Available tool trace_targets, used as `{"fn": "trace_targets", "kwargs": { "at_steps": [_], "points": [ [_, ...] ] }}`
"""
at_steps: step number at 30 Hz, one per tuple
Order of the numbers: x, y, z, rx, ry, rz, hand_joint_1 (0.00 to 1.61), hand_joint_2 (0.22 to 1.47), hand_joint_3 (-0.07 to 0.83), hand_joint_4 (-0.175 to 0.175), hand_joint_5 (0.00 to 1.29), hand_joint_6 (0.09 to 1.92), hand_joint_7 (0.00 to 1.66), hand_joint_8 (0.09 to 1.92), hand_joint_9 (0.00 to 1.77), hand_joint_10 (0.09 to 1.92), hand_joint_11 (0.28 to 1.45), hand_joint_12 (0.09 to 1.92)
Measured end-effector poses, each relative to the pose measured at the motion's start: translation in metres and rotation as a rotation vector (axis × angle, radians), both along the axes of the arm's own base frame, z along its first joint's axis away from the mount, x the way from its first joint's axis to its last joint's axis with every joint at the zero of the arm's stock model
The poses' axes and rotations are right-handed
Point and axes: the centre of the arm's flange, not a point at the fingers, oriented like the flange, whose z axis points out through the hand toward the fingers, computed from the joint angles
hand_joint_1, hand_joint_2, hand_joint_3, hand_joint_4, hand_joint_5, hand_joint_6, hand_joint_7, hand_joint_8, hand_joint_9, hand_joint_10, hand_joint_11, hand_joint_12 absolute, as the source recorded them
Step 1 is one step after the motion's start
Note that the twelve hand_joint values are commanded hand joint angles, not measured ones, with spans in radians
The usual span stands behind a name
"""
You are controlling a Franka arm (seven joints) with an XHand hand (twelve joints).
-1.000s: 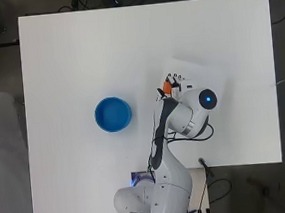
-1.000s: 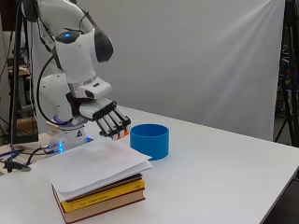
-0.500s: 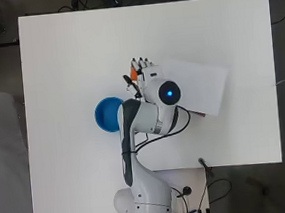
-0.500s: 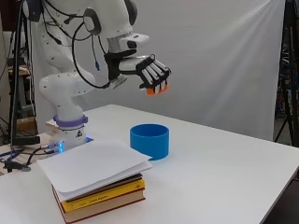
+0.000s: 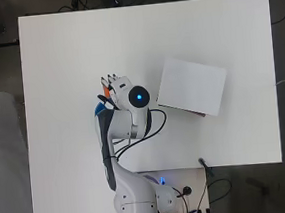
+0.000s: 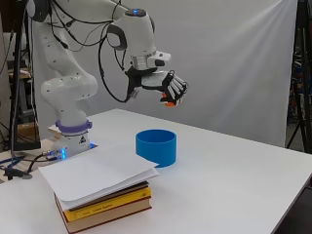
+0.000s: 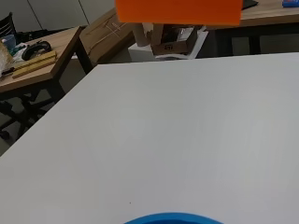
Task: Teleoperate dual arm-hand system to pick and place objects
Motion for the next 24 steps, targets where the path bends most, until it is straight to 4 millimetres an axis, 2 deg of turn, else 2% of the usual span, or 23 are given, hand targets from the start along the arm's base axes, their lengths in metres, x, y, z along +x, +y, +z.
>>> {"fn": "trace_targets", "kwargs": {
  "at_steps": [4, 9, 12, 24],
  "points": [
    [-0.02, 0.002, -0.019, 0.029, 0.029, -0.02, 0.93, 1.21, 0.0, 0.175, 0.79, 1.28, 1.31, 1.92, 1.6, 1.92, 1.24, 1.85],
    [-0.027, 0.005, -0.034, 0.055, 0.076, -0.053, 0.92, 1.22, 0.002, 0.175, 0.77, 1.31, 1.27, 1.92, 1.58, 1.92, 1.22, 1.85],
    [-0.034, 0.008, -0.055, 0.076, 0.115, -0.061, 0.92, 1.22, 0.002, 0.175, 0.77, 1.32, 1.26, 1.92, 1.57, 1.92, 1.21, 1.85],
    [-0.033, 0.019, -0.115, 0.085, 0.241, -0.041, 0.91, 1.24, 0.002, 0.175, 0.74, 1.38, 1.11, 1.92, 1.42, 1.92, 1.12, 1.85]
  ]
}}
